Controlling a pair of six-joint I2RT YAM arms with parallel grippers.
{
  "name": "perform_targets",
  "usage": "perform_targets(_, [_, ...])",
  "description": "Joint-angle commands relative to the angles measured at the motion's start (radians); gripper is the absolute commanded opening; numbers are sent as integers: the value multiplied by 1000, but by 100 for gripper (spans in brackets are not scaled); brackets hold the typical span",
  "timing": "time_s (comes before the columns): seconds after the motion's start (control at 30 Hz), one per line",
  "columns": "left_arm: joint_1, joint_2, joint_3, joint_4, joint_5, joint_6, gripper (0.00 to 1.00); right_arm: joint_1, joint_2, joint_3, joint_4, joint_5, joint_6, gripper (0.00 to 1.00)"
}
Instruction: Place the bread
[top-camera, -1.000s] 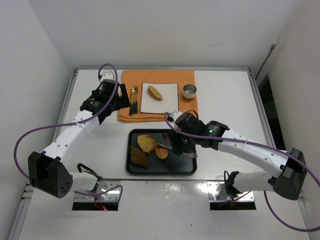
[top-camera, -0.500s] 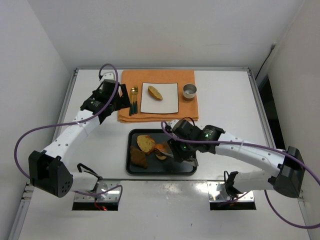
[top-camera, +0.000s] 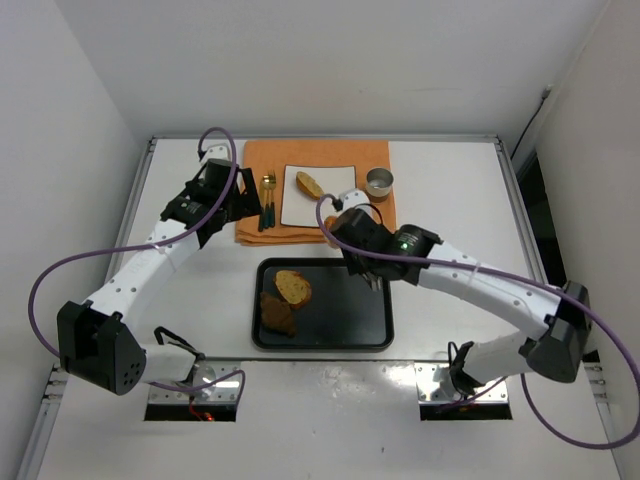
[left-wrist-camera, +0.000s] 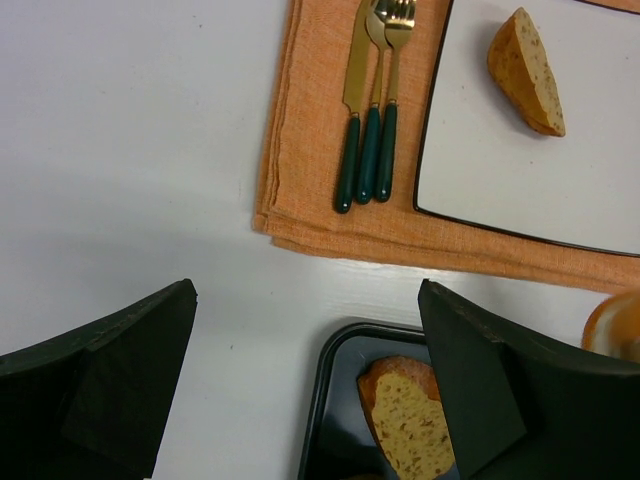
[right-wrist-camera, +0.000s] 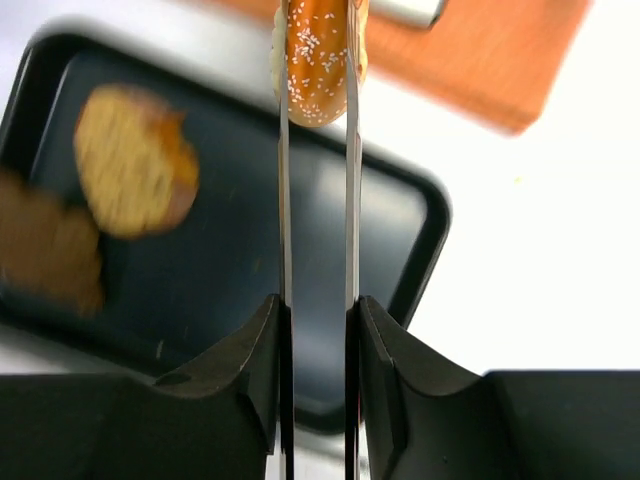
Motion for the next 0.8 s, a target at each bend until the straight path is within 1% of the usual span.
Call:
perform_targets(0.0, [12, -10, 9, 16, 9, -6, 99, -35, 70, 91, 118, 206, -29, 25])
perform_targets(0.07, [12, -10, -1, 16, 9, -6, 99, -75, 141, 122, 165, 237, -55, 25])
perform_targets(0.13, [12, -19, -1, 16, 19, -6, 99, -122, 213, 188, 237, 251, -93, 25])
perform_targets(0.17, [12, -19, -1, 16, 19, -6, 99, -138, 213, 188, 257, 238, -103, 25])
perform_targets(0.2, [12, -19, -1, 16, 19, -6, 99, -152, 262, 219, 277, 238, -121, 25])
perform_targets(0.3, [12, -30, -1, 16, 19, 5, 99, -201, 337, 274, 330, 226, -133, 25])
perform_targets(0.33, [12, -39, -10, 16, 19, 5, 99, -222, 377, 286, 352, 196, -133, 25])
perform_targets(0.43, [12, -39, -10, 16, 19, 5, 99, -253, 426, 311, 411, 160, -146, 25])
perform_targets(0.53, [12, -49, -19, 16, 19, 5, 99, -282, 514, 349, 431, 133, -155, 25])
perform_targets(0.73, [12, -58, -19, 7, 19, 5, 99, -313, 566, 372, 481, 90, -155, 25])
perform_targets(0.77, [12, -58, -19, 7, 19, 5, 99, -313, 578, 372, 491, 80, -164, 28])
